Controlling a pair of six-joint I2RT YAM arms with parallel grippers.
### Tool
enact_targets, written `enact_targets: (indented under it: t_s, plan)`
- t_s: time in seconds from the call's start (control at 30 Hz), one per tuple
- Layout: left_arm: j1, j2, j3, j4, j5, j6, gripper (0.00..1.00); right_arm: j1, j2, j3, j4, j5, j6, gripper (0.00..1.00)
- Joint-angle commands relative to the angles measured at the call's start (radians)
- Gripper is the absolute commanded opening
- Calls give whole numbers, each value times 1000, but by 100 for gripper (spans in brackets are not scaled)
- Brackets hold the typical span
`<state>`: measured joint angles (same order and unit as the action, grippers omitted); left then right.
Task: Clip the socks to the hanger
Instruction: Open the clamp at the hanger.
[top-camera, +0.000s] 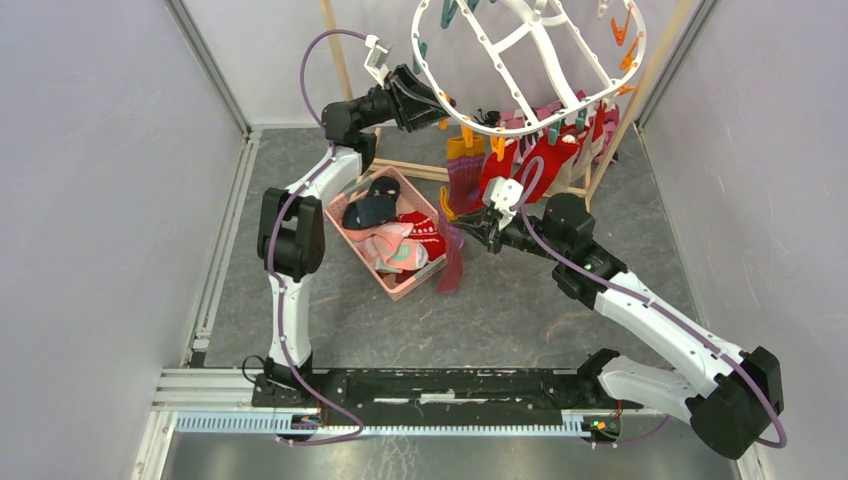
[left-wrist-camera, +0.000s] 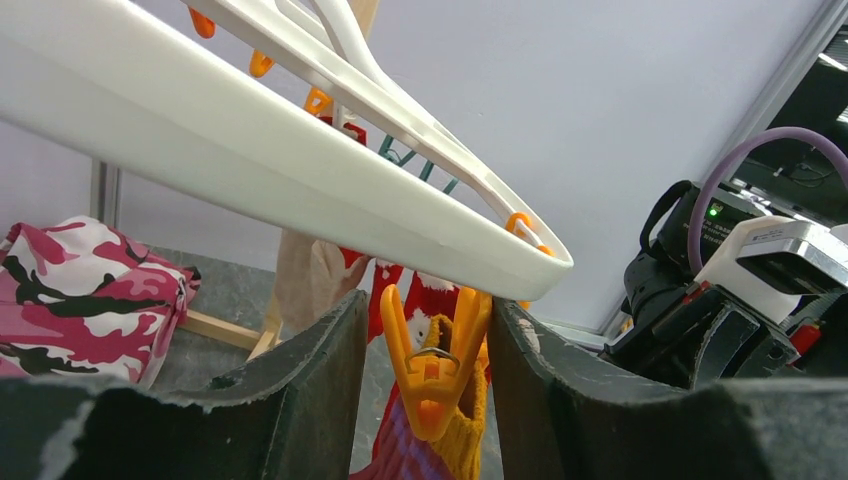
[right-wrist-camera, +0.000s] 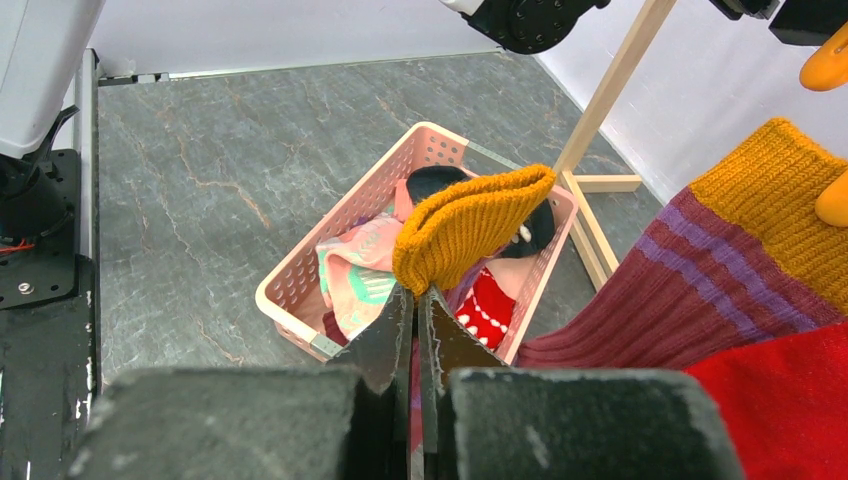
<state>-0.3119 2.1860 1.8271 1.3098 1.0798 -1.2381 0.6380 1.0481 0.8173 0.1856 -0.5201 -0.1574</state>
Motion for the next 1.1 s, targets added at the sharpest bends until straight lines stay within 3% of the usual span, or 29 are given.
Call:
enact_targets:
  t_s: [0.0, 0.2, 0.3, 0.63, 0.8, 1.07]
  plan:
    - [-7, 0, 42, 2, -6, 45, 54, -6, -16, 39, 27, -15, 15, 0]
    - [-8, -2, 38, 18, -1, 33, 51, -6, -15, 36, 28, -17, 16, 0]
    - [-8, -5, 37, 23, -6, 27, 35, -8, -14, 36, 28, -18, 19, 0]
    - [-11, -38, 4, 24, -45, 8, 2, -7, -19, 37, 22, 3, 14, 0]
    - [-28, -130, -101, -81, -110, 83, 2, -7, -21, 89, -35, 90, -64, 0]
    - [-77, -350, -319, -434, -309, 338, 2, -3, 23, 228, -184, 95, -207, 0]
